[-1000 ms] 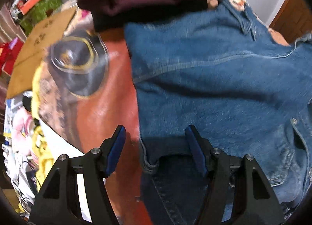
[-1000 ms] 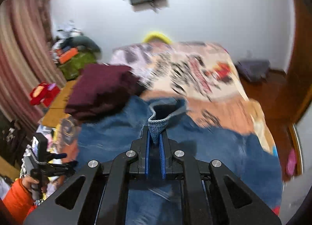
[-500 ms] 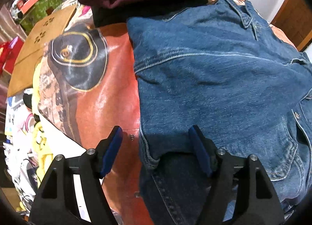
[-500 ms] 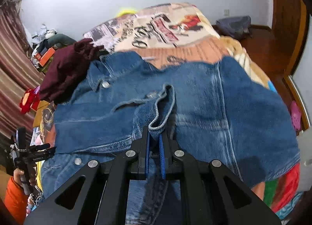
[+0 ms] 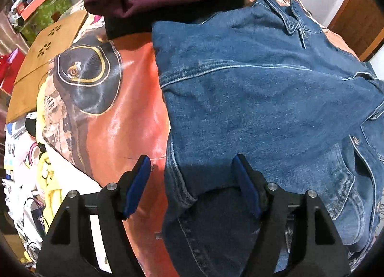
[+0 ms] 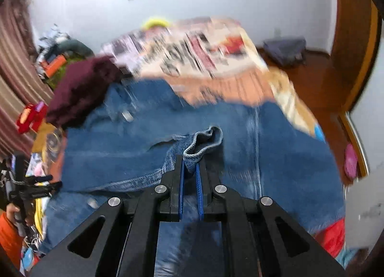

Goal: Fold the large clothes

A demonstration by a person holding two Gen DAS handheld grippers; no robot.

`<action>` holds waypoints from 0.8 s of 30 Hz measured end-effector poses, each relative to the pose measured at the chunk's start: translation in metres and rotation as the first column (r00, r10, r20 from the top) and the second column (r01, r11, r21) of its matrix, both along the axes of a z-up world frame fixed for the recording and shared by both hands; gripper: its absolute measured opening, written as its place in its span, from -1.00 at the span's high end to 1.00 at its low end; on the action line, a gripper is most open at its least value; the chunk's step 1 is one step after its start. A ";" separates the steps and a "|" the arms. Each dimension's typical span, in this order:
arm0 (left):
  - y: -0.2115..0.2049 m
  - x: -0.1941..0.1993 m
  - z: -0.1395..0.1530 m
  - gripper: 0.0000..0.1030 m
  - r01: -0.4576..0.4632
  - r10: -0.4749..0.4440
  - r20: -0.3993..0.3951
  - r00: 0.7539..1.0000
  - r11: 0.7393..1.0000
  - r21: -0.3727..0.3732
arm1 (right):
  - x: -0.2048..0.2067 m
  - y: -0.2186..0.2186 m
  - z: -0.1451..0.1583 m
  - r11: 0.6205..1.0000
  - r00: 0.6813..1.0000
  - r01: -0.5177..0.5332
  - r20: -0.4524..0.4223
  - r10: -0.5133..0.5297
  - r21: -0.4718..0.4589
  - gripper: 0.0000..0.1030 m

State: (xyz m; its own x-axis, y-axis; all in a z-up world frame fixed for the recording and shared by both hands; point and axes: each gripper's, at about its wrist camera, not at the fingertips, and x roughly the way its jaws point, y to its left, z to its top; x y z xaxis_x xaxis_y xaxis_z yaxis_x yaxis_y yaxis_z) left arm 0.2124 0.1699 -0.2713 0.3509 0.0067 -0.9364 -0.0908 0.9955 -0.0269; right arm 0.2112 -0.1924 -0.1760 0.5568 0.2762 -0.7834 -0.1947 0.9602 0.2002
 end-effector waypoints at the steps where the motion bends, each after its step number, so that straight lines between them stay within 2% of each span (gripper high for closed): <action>1: 0.000 0.000 0.002 -0.36 -0.003 0.003 0.003 1.000 1.000 0.006 | -0.001 -0.003 -0.004 1.000 1.000 0.002 -0.013 -0.002 0.004 0.85; 4: -0.006 0.001 0.016 -0.36 0.008 -0.008 0.029 1.000 1.000 0.009 | -0.009 -0.014 -0.001 1.000 1.000 0.017 -0.007 -0.017 0.008 0.67; 6: -0.011 0.005 0.029 -0.36 0.016 -0.017 0.064 0.998 1.000 0.020 | -0.013 -0.022 0.009 0.999 0.999 0.030 0.010 -0.030 -0.010 0.67; 10: -0.032 0.010 0.070 -0.36 0.037 -0.042 0.178 0.983 0.999 0.035 | -0.021 -0.043 0.028 0.997 0.997 0.072 0.015 -0.073 0.021 0.61; 12: -0.041 0.013 0.088 -0.36 0.044 -0.049 0.227 0.973 0.999 0.027 | -0.026 -0.059 0.039 0.992 0.993 0.112 0.025 -0.114 0.051 0.51; 14: -0.056 0.018 0.110 -0.36 0.059 -0.061 0.286 0.956 0.998 0.016 | -0.031 -0.075 0.047 0.984 0.985 0.161 0.044 -0.165 0.079 0.17; 16: -0.070 0.021 0.125 -0.36 0.072 -0.073 0.334 0.940 0.997 0.014 | -0.037 -0.090 0.053 0.972 0.976 0.203 0.060 -0.211 0.115 0.01; 20: -0.103 0.028 0.149 -0.37 0.119 -0.118 0.414 0.903 0.993 0.023 | -0.046 -0.124 0.051 0.942 0.954 0.285 0.044 -0.297 0.176 -0.01; 24: -0.132 0.036 0.154 -0.38 0.151 -0.151 0.441 0.885 0.988 0.035 | -0.048 -0.151 0.026 0.909 0.926 0.375 -0.027 -0.376 0.185 -0.03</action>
State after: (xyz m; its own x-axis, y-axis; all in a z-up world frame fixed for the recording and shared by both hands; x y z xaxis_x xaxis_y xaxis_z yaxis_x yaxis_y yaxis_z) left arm 0.2484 0.0380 -0.1172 0.7246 -0.0802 -0.6845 0.0824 0.9962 -0.0296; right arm 0.1631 -0.3438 -0.1500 0.6544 0.1834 -0.7336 0.1703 0.9095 0.3792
